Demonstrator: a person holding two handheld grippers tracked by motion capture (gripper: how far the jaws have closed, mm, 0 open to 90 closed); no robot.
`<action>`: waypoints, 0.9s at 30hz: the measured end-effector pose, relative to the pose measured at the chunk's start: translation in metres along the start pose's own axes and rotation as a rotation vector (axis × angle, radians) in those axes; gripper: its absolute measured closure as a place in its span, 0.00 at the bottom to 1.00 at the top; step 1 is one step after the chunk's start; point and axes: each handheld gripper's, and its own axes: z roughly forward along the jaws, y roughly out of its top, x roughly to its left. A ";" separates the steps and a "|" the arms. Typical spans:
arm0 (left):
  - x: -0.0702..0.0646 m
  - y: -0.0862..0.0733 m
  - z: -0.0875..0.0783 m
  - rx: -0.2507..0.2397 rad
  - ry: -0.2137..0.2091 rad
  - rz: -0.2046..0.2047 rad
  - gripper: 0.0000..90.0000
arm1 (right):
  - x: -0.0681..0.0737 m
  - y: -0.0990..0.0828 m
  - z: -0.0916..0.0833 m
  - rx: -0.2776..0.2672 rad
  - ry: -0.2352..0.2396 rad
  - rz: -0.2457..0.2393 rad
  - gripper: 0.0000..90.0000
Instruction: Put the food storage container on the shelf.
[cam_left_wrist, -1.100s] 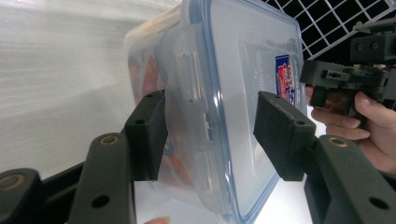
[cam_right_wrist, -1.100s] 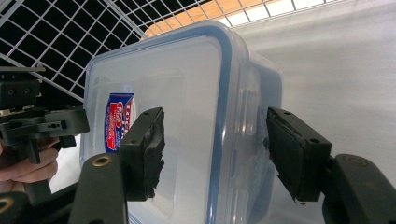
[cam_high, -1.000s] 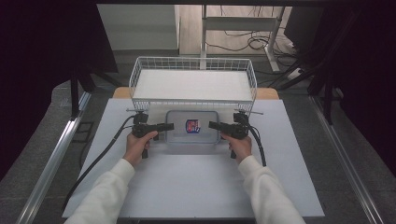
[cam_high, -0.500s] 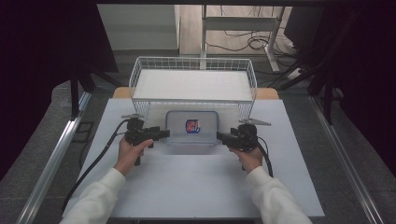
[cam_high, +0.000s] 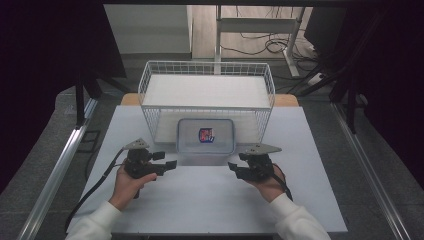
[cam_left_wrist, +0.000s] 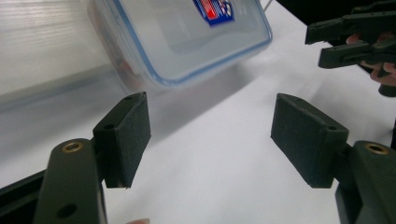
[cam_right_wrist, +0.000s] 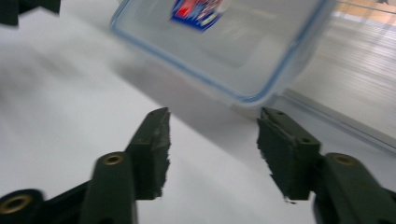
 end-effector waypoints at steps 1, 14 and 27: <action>-0.003 -0.003 -0.001 0.010 0.010 0.016 0.31 | 0.003 -0.002 0.001 0.009 0.000 -0.015 0.55; -0.027 -0.020 -0.004 0.065 0.041 0.108 0.31 | 0.032 -0.003 0.052 0.128 0.016 -0.134 0.98; -0.025 -0.020 -0.005 0.075 0.049 0.126 0.31 | 0.035 0.019 0.105 0.107 -0.029 -0.134 0.99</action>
